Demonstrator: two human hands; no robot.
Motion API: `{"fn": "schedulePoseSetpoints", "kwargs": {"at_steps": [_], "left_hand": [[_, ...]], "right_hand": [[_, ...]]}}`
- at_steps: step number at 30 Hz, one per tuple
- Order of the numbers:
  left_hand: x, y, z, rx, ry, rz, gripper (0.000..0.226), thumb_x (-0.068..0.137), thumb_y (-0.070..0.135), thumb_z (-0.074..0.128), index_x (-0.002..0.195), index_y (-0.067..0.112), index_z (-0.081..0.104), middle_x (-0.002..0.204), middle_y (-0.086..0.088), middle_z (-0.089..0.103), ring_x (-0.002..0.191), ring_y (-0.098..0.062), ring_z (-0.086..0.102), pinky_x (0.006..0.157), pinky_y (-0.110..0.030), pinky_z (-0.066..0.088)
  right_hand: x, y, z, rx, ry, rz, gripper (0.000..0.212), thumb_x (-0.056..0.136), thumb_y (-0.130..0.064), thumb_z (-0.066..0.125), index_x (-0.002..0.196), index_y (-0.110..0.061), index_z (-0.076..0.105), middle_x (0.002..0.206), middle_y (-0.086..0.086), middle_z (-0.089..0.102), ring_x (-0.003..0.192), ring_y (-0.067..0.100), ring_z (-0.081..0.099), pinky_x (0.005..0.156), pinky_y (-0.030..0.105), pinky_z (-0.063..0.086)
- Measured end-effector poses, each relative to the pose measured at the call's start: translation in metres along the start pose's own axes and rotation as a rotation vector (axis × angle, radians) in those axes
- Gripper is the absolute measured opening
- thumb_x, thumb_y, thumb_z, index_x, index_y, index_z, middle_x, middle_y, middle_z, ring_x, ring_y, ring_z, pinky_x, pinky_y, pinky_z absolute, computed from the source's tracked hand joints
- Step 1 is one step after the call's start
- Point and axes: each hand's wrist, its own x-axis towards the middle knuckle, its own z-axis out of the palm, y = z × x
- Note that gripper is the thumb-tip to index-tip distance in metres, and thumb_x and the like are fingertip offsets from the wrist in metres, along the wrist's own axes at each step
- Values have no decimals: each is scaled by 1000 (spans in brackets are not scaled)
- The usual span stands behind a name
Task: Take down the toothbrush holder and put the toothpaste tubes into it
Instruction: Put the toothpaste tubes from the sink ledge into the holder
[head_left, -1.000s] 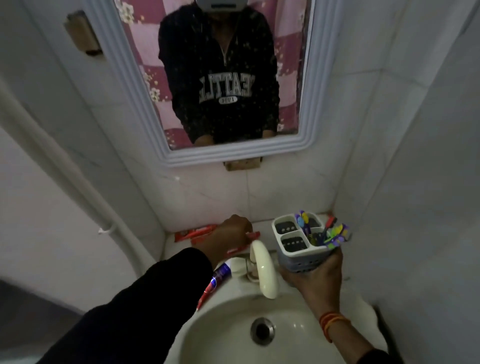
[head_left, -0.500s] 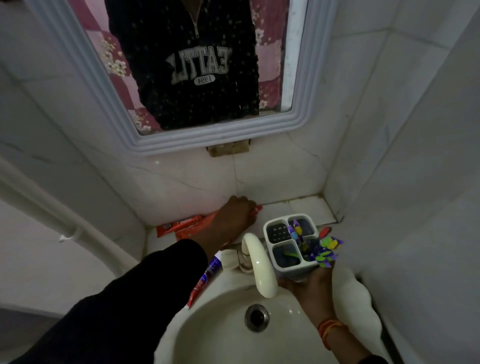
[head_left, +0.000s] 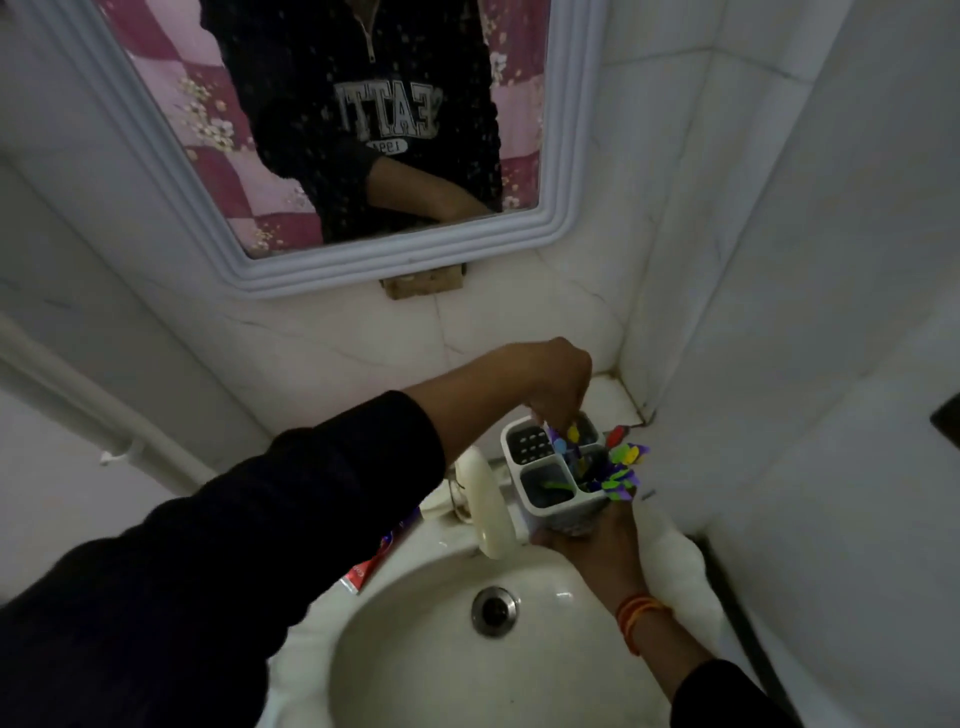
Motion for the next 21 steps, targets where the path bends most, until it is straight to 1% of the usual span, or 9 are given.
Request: {"fn": "schedulePoseSetpoints", "kwargs": {"at_steps": [1,3,5,7,9,12,15,18,21], "left_hand": [[2,4,1,-23,-2,-14,26,88,28,74,109,12,77,96,-2,79,85,-12,74,60,-15,49],[3,1,1,-281,6,-101,18,90,23,73,103,11,76,91,-2,77,73,-12,72,54,-14,53],[-7,-10,2,-562,14,-130,13,93,17,67,101,9,75,94,-5,79,75,-16,77,67,-22,61],[-21,-33,8,-733,69,-156,14,95,13,66,103,8,76,102,-7,80,83,-20,78,74,-27,62],[-30,-60,22,-645,108,-242,19,95,13,67,111,6,75,107,-8,79,89,-22,78,82,-32,63],[-38,-95,58,-446,89,-442,23,92,14,65,112,8,74,111,-10,76,95,-25,75,83,-35,61],[-40,-114,99,-344,49,-464,29,88,21,69,109,2,72,108,-15,74,101,-32,72,75,-32,59],[-31,-119,131,-243,63,-417,39,86,32,72,102,-3,69,106,-22,71,97,-35,69,85,-38,57],[-20,-122,146,-164,95,-399,35,87,33,69,99,0,69,107,-19,68,97,-33,69,77,-31,54]], "right_hand": [[0,1,-1,5,-6,4,104,46,-25,105,135,-2,57,122,-9,71,112,-23,62,94,7,55],[1,3,-1,16,-5,5,105,46,-25,105,137,-7,55,125,-12,70,113,-21,63,96,10,56],[2,5,-2,14,-10,-3,109,47,-21,106,141,-8,52,127,-12,69,116,-18,63,93,3,52],[2,7,-2,-2,-15,-5,108,47,-19,107,140,-7,54,128,-4,72,120,-3,67,94,3,52],[2,8,-3,-12,0,-11,107,46,-17,107,139,-6,55,127,2,73,121,6,69,95,4,51],[2,6,-5,-8,-2,-38,107,45,-14,107,139,-7,56,129,1,73,117,-12,64,99,7,52],[1,5,-5,-7,-10,-60,108,47,-12,106,141,-6,55,133,2,72,125,5,66,107,27,55],[2,8,-5,-37,-7,-82,106,46,-14,106,140,-3,57,131,4,72,126,16,66,104,18,54],[3,9,-5,-39,-14,-81,106,47,-16,107,140,-3,57,132,3,72,127,13,66,102,10,52]]}}
